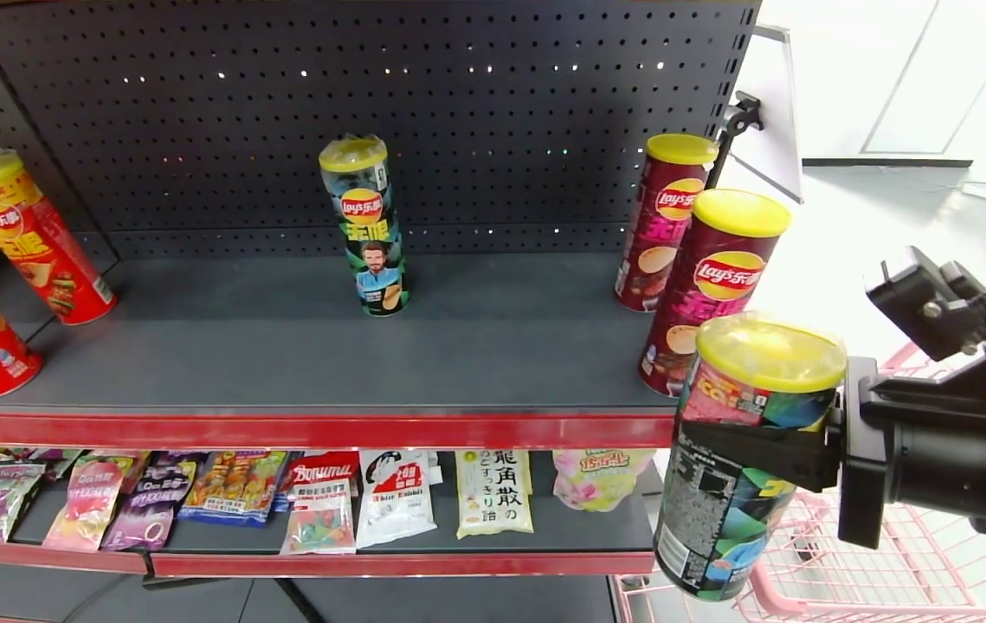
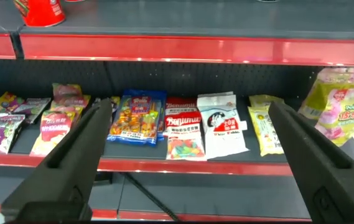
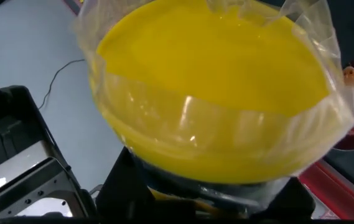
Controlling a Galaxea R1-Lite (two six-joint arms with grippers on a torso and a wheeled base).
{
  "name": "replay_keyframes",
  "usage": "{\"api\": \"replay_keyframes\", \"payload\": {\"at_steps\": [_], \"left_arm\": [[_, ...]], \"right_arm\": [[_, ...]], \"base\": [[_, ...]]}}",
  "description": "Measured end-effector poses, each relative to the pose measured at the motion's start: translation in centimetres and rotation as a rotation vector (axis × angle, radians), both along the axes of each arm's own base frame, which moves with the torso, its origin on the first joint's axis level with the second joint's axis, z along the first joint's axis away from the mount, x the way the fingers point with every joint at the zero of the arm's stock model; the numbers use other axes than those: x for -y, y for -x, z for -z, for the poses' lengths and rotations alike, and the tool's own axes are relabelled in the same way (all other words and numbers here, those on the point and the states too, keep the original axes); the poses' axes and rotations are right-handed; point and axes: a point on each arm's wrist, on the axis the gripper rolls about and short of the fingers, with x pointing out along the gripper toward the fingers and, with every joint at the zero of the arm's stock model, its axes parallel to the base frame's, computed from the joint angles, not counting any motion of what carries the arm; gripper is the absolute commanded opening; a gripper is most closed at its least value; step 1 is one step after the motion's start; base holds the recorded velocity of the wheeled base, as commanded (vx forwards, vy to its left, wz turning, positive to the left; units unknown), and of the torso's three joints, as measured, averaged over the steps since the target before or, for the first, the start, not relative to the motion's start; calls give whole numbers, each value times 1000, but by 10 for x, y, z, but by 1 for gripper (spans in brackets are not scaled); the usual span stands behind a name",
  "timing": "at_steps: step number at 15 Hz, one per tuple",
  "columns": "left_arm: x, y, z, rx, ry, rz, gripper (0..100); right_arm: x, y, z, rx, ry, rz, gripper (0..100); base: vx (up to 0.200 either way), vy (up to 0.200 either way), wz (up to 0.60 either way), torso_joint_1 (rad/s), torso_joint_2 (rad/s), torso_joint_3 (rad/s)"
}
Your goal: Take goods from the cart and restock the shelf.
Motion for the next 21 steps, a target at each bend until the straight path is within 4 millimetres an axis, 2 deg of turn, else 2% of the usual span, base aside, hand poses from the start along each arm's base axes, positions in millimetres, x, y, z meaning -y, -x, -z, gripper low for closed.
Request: {"api": "replay_keyframes", "payload": {"at_steps": [1,7,21], "left_arm": [[0,0,0,-1,0,0,100],[0,0,0,-1,0,1,100],[0,0,0,0,0,0,100]], "right_arm": [[0,1,-1,4,-2,-4,0],[-2,8,-5,26,-14,-35,0],[-4,9,-11,46,-47,-92,0]], "base": [[0,0,0,0,0,0],[0,200,0,5,2,1],[0,200,0,3,3,3]]}}
